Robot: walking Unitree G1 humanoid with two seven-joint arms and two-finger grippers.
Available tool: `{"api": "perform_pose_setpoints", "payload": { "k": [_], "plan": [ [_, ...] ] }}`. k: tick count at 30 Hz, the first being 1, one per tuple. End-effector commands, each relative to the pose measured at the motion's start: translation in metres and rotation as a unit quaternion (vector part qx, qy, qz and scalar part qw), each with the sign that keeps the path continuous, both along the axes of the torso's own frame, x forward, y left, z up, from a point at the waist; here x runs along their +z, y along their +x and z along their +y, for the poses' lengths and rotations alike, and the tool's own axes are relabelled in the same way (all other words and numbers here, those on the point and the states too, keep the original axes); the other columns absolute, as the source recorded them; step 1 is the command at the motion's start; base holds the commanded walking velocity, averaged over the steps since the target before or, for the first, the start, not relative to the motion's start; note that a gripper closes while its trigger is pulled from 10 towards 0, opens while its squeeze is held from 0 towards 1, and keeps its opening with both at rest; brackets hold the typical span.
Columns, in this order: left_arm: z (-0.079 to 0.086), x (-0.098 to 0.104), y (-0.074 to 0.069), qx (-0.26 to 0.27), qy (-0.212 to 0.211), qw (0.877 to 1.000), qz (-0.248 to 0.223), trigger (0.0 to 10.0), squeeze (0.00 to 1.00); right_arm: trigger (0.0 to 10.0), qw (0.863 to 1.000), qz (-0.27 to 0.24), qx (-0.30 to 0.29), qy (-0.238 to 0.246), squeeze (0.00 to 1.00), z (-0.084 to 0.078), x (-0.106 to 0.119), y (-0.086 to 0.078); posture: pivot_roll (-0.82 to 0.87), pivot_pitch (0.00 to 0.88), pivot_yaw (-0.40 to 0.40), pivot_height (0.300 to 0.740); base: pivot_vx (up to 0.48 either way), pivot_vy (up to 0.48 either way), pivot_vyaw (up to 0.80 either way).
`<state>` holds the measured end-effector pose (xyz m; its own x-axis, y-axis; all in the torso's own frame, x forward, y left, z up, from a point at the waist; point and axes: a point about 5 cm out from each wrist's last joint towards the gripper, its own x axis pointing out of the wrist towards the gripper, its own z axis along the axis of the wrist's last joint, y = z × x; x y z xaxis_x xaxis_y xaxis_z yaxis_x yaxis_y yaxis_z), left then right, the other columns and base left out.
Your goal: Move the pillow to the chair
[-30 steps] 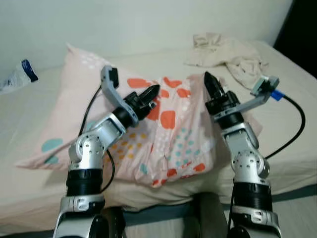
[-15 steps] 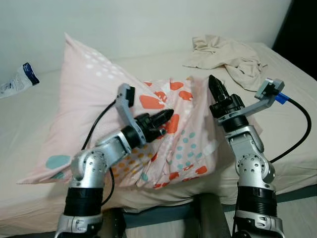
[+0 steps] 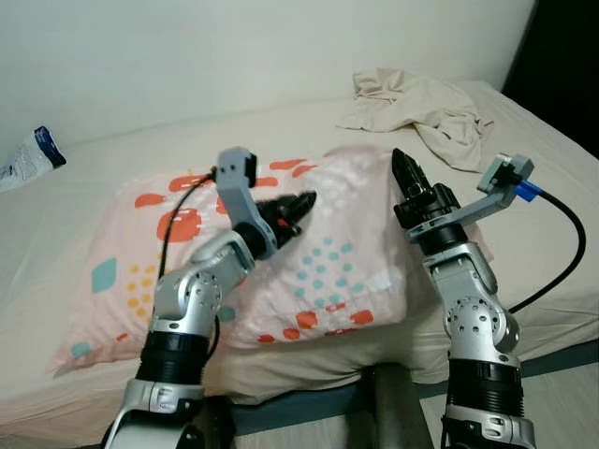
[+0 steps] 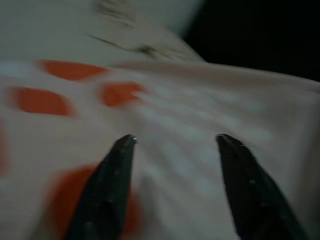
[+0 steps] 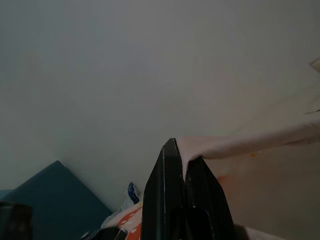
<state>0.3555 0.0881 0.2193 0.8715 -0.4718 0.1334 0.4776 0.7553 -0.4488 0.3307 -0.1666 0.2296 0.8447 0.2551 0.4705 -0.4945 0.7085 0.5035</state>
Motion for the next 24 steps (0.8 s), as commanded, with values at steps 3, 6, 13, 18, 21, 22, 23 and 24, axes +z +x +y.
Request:
{"api": "perform_pose_setpoints", "payload": {
  "k": [3, 6, 13, 18, 21, 22, 23, 24],
  "plan": [
    [0.062, -0.004, 0.021, 0.212, 0.039, 0.976, 0.012, 10.0, 1.00, 0.0, 1.000, -0.002, 0.015, -0.006, 0.00, 0.012, -0.001, -0.006, -0.12, 0.141, 0.146, 0.546, 0.000, 0.000, 0.00],
    [0.098, -0.016, 0.025, 0.337, 0.054, 0.938, 0.054, 10.0, 1.00, 0.0, 1.000, 0.003, 0.017, -0.006, 0.00, 0.014, -0.004, -0.007, -0.12, 0.149, 0.146, 0.546, 0.000, 0.000, 0.00],
    [0.135, -0.035, 0.023, 0.439, 0.098, 0.889, 0.090, 10.0, 1.00, 0.0, 1.000, 0.011, 0.019, -0.005, 0.00, 0.016, -0.008, -0.011, -0.13, 0.169, 0.150, 0.546, 0.000, 0.000, 0.00],
    [0.164, -0.045, 0.017, 0.504, 0.152, 0.844, 0.107, 10.0, 0.00, 0.0, 1.000, 0.016, 0.019, -0.003, 0.00, 0.017, -0.011, -0.014, -0.13, 0.177, 0.153, 0.546, 0.000, 0.000, 0.00],
    [0.177, -0.049, 0.014, 0.535, 0.175, 0.820, 0.109, 10.0, 0.00, 0.0, 1.000, 0.018, 0.019, -0.002, 0.00, 0.017, -0.012, -0.015, -0.13, 0.178, 0.152, 0.546, 0.000, 0.000, 0.00],
    [0.184, -0.051, 0.011, 0.546, 0.186, 0.810, 0.112, 10.0, 0.00, 0.0, 1.000, 0.019, 0.018, -0.001, 0.00, 0.016, -0.012, -0.016, -0.13, 0.181, 0.151, 0.546, 0.000, 0.000, 0.00],
    [0.189, -0.053, 0.009, 0.554, 0.193, 0.802, 0.116, 10.0, 0.00, 0.0, 1.000, 0.019, 0.018, -0.001, 0.00, 0.016, -0.012, -0.016, -0.13, 0.181, 0.149, 0.546, 0.000, 0.000, 0.00],
    [0.192, -0.055, 0.008, 0.559, 0.197, 0.796, 0.119, 10.0, 0.00, 0.0, 1.000, 0.020, 0.018, -0.001, 0.00, 0.016, -0.012, -0.016, -0.13, 0.181, 0.149, 0.546, 0.000, 0.000, 0.00]
  ]
}}
